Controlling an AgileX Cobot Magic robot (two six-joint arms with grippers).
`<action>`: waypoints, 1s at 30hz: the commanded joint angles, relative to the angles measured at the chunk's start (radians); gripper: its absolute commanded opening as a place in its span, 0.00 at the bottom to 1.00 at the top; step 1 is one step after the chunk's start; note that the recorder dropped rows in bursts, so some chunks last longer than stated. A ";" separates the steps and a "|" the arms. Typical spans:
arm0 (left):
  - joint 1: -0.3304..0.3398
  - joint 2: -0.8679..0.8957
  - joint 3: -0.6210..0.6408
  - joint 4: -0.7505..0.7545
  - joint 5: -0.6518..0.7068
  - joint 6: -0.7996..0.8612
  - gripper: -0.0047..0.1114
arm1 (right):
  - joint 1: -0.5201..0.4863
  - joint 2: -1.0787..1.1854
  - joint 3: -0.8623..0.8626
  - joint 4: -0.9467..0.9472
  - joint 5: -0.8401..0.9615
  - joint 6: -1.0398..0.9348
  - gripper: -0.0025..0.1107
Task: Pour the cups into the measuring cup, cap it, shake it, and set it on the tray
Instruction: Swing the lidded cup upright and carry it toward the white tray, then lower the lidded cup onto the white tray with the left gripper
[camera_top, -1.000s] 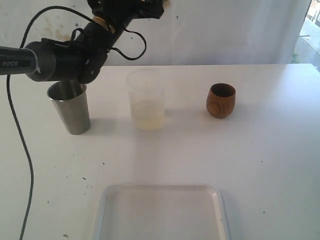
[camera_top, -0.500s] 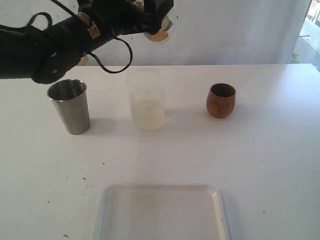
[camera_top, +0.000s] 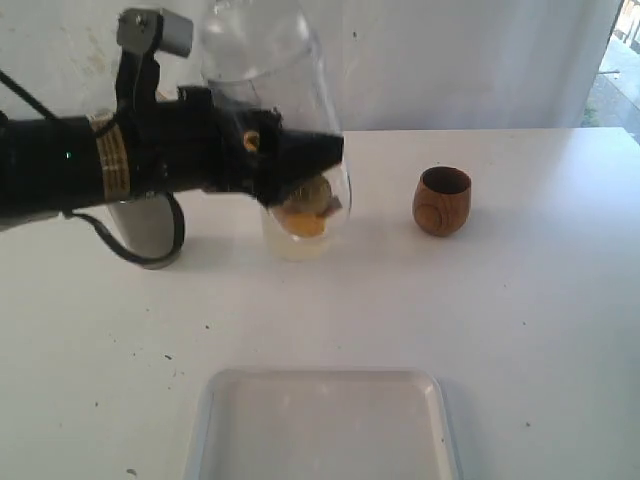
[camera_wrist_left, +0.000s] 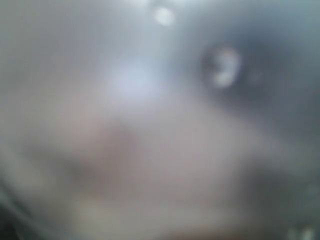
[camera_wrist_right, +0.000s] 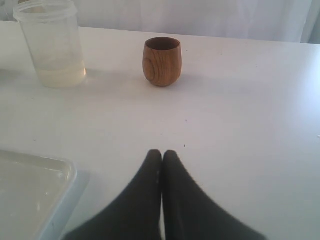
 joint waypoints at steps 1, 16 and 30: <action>-0.016 -0.005 0.076 0.118 -0.147 -0.090 0.04 | -0.005 -0.005 0.005 -0.003 0.000 -0.002 0.02; -0.030 0.303 0.152 0.117 -0.317 0.561 0.04 | -0.005 -0.005 0.005 -0.003 0.000 -0.002 0.02; -0.139 0.316 0.152 0.215 -0.380 0.480 0.04 | -0.005 -0.005 0.005 -0.003 0.000 -0.002 0.02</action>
